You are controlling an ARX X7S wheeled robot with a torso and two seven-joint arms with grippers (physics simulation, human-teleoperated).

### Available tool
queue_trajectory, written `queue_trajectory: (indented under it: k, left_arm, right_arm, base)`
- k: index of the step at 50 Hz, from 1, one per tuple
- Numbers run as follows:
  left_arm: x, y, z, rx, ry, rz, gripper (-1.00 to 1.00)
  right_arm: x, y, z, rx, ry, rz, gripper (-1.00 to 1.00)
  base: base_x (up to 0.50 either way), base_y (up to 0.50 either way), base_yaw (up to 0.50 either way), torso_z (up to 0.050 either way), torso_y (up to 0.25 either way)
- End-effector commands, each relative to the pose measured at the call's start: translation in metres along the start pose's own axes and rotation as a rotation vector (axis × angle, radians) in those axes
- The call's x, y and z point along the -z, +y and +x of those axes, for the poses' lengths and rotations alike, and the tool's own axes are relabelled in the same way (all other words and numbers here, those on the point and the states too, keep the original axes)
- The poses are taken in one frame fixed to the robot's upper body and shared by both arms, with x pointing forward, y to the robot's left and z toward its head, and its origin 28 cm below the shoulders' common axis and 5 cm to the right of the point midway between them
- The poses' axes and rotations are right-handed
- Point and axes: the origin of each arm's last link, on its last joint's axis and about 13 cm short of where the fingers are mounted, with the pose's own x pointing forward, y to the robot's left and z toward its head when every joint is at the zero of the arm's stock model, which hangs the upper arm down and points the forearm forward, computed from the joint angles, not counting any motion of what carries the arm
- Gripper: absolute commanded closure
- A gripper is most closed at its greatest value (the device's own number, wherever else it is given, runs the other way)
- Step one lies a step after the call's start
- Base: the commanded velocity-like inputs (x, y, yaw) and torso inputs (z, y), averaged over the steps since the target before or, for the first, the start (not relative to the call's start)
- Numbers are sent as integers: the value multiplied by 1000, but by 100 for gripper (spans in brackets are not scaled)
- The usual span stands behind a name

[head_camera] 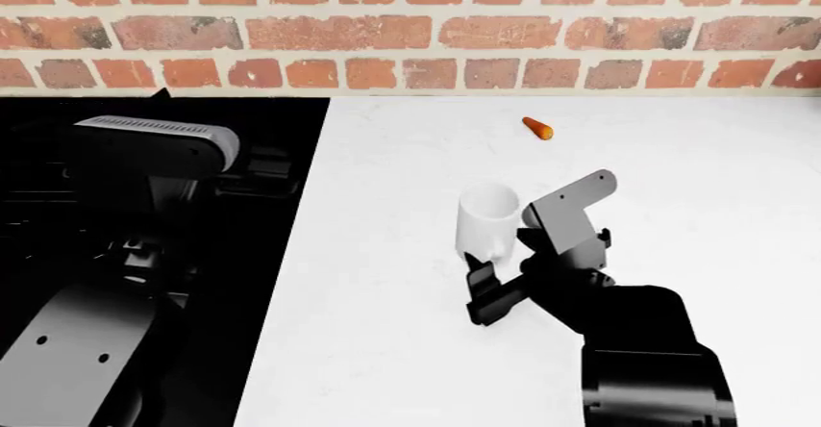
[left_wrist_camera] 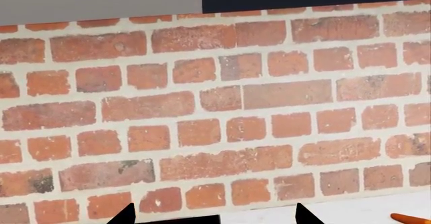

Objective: A wet mug is on the counter and needs to be dried. Pick it up and place it upside down in the open cabinet.

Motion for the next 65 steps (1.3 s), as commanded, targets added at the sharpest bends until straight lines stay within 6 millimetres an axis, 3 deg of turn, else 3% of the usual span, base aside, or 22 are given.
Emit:
queue_trajectory:
  k: [1,16,49,65]
  left_arm:
    - [-1,0,-1,1,-3,-2,-100]
    - [-3,2,-2,-2,-8,-4,-100]
    - [-9,4,0,-5,-23,3,-100]
    - [-7,4,0,-3,-24,0,-100]
  right_arm:
    - [0,1,0,-5,1,-8,100]
    - [-7,2,-8,10,-20,-34,100]
    - [-100,-7,-79,149,-247,-212,100]
    - [-125,-3,-107,187,-286,-283,100]
  base:
    - [0,0,0,0,0]
    - [0,0,0,0,0]
    - [0,0,0,0,0]
    - [0,0,0,0,0]
